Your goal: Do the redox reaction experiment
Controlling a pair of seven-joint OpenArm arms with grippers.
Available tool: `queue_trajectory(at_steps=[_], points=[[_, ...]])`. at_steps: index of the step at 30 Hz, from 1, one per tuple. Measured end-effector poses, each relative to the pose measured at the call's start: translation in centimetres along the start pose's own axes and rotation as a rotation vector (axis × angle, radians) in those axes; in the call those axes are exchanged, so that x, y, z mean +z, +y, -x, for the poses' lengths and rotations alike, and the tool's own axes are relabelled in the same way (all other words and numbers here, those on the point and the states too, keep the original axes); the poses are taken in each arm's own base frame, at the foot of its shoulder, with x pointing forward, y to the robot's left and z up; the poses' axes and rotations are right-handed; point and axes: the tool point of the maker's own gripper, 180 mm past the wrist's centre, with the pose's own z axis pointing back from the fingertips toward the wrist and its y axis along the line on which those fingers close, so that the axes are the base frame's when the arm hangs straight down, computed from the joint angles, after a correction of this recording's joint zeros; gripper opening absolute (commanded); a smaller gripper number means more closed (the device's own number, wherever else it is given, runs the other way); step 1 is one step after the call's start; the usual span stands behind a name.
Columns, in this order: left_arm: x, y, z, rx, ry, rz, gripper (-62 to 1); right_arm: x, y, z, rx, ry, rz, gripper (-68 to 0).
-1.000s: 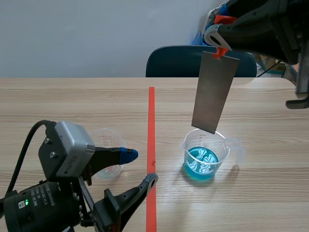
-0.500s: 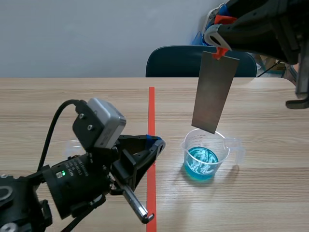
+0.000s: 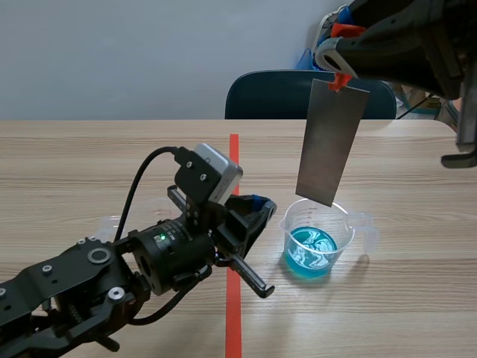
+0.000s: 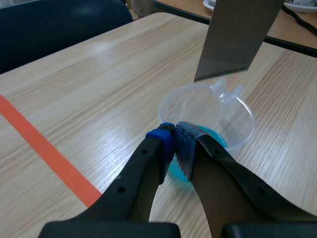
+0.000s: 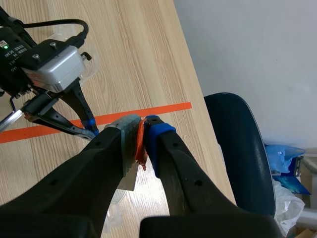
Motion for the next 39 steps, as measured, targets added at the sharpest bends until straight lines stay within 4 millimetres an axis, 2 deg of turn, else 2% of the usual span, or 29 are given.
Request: queue_trajectory(at_steps=[4,9,27,30,33,39], points=[[-1.3,-0.3,-1.2,0.003,-0.025,0.003,-58.2,0.0,0.0,0.0,0.0,0.0,0.0,-66.9],[-1.9,-0.4,-2.0,0.003,-0.045,0.003,-58.2,0.0,0.0,0.0,0.0,0.0,0.0,-66.9],[-1.6,-0.1,-1.7,-0.002,-0.036,-0.006,-58.2,0.0,0.0,0.0,0.0,0.0,0.0,-66.9],[-1.0,0.0,-1.3,-0.003,-0.039,-0.014,-58.2,0.0,0.0,0.0,0.0,0.0,0.0,-66.9],[0.1,0.2,0.1,0.013,-0.003,-0.021,-58.2,0.0,0.0,0.0,0.0,0.0,0.0,-66.9],[3.1,1.3,2.2,0.014,0.042,-0.057,-58.2,0.0,0.0,0.0,0.0,0.0,0.0,-66.9]])
